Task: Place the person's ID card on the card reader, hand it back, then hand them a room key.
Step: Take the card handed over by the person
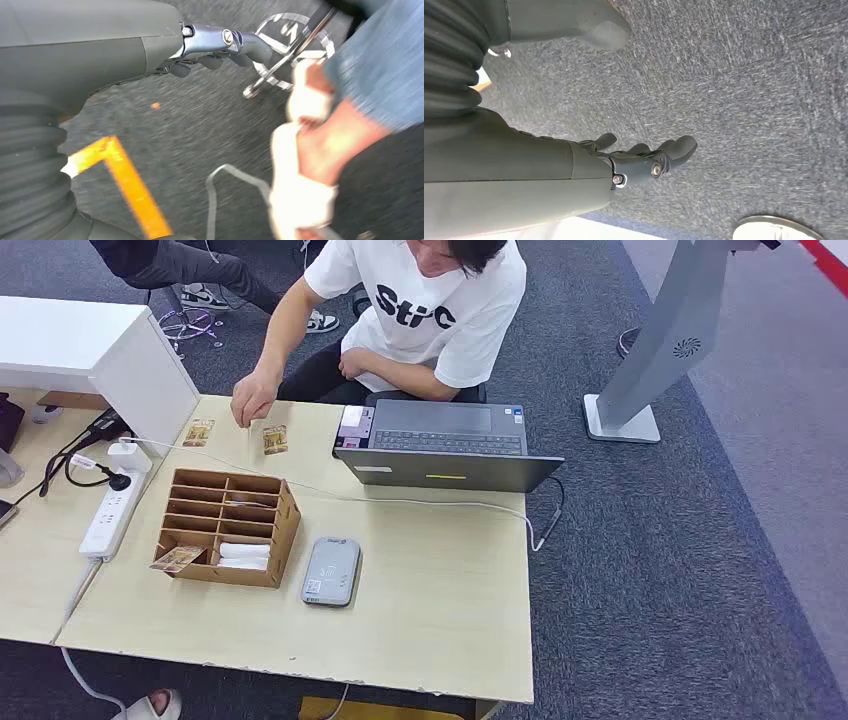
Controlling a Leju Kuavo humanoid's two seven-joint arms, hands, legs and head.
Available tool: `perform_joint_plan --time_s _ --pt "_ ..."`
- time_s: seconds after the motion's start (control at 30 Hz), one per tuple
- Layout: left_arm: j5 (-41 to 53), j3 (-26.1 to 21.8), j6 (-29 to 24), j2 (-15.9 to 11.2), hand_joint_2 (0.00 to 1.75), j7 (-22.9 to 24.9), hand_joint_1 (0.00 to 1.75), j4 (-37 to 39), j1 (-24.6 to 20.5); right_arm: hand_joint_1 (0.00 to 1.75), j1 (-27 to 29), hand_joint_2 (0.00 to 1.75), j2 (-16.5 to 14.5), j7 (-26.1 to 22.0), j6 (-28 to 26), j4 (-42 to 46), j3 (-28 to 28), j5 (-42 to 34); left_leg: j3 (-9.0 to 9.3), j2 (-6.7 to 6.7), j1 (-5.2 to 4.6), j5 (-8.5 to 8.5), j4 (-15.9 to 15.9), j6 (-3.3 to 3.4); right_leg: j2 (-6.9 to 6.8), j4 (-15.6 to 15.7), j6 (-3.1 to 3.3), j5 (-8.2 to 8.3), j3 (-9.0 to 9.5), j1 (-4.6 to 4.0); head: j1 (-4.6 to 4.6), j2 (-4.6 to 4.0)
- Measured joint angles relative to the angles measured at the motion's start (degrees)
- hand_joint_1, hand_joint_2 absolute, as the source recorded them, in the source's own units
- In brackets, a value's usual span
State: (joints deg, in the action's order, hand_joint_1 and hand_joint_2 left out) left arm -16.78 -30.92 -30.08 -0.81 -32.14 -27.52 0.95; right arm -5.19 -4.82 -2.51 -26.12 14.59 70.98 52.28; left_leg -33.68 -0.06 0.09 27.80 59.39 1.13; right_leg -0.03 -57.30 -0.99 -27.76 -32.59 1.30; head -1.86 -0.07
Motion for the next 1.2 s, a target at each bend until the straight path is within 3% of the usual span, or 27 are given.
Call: perform_joint_plan --time_s 0.33,0.63,0.93,1.2 --pt "7.5 -14.0 0.3 0.4 1.75 -3.7 0.00 -10.8 0.7 0.00 -0.6 1.75 -0.5 0.3 -1.8 -0.5 3.2 1.3 0.00 0.00 0.01 0.00 0.0 0.00 0.00 0.0 0.02 -0.01 -0.01 0.00 0.00 0.00" --pt "12.6 -22.1 5.0 3.6 1.75 -5.3 0.00 -27.5 1.6 0.00 -0.8 1.75 -1.3 1.1 -2.1 -0.9 4.4 2.1 0.00 0.00 0.00 0.00 0.0 0.00 0.00 0.0 0.02 -0.01 0.00 0.00 0.01 0.00" --pt "15.0 -22.3 10.8 7.8 1.75 -6.2 0.00 -44.7 3.9 0.00 -0.9 1.75 -2.1 2.0 -2.1 -1.2 5.2 2.3 0.01 0.01 0.01 0.00 0.0 0.00 0.02 0.0 0.02 -0.01 -0.01 0.00 -0.01 0.00" --pt "17.4 -15.2 12.6 8.3 1.75 -7.1 0.00 -60.7 6.0 0.00 -1.1 1.75 -2.5 2.4 -1.7 -1.3 5.4 2.3 0.08 0.02 0.01 -0.02 0.0 -0.03 0.02 0.0 0.02 -0.01 -0.05 -0.01 -0.01 0.00"
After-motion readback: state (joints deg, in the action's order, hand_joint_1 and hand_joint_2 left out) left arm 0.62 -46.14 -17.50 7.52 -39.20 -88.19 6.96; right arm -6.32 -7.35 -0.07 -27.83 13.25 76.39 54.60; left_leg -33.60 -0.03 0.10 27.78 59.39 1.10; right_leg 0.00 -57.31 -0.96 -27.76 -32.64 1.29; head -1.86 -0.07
